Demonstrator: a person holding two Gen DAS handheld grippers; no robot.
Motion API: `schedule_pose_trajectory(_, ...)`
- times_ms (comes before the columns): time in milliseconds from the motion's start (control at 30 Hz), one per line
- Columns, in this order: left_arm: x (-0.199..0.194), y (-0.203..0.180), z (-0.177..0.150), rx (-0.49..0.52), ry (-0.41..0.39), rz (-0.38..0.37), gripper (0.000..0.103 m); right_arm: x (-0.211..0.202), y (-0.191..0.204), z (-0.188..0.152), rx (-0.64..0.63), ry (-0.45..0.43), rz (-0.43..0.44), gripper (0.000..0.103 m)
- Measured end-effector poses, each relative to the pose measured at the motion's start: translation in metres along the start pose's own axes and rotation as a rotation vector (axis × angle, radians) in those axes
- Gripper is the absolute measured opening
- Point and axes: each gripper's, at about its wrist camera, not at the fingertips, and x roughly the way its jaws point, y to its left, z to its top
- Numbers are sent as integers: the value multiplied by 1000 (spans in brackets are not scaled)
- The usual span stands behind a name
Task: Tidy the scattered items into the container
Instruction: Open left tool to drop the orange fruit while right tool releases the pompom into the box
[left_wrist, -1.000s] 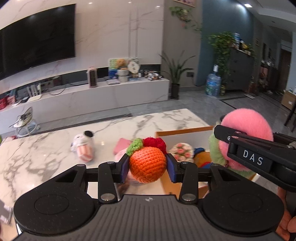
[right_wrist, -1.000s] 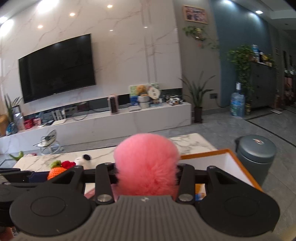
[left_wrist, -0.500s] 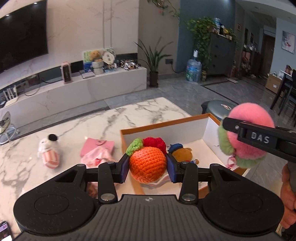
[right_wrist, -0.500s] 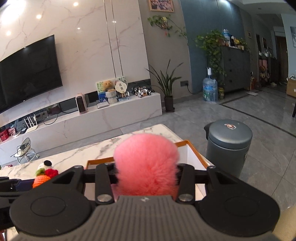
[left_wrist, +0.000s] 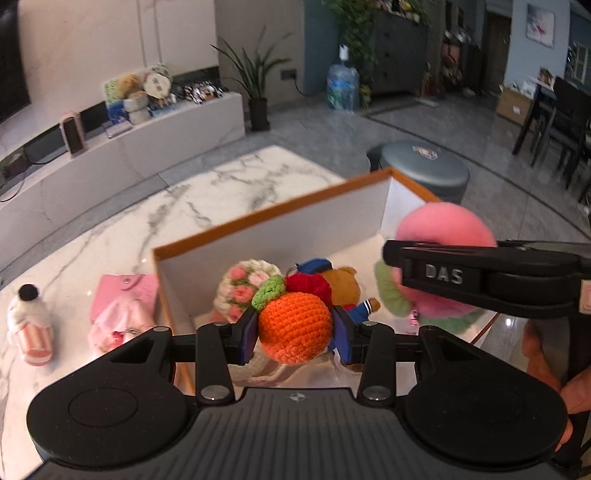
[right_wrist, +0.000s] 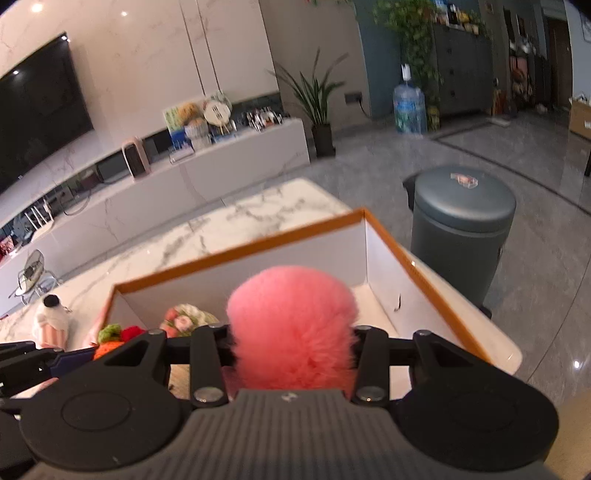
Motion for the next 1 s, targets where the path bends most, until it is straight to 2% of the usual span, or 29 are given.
schedule_pose_trajectory(233,32,-1,-11,-10,86,-23,48,36,-9,-12,21,94,-15,44)
schedule_pose_trajectory(400,40,-2,-13,-7,117,-28,48,44,-14,-21,40,144,-21,45)
schedule_pose_trajectory(567,44,0,-18,-44,152,-16,49,43,-13,-23,25,152,-28,45)
schedule_pose_trajectory(767,42,0,-18,-41,141,3,50,42,-13,-21,23,155,-29,46)
schedule_pose_trajectory(1000,39,-3,-16,-32,128,6,63,39,-13,-19,29,150,-25,46)
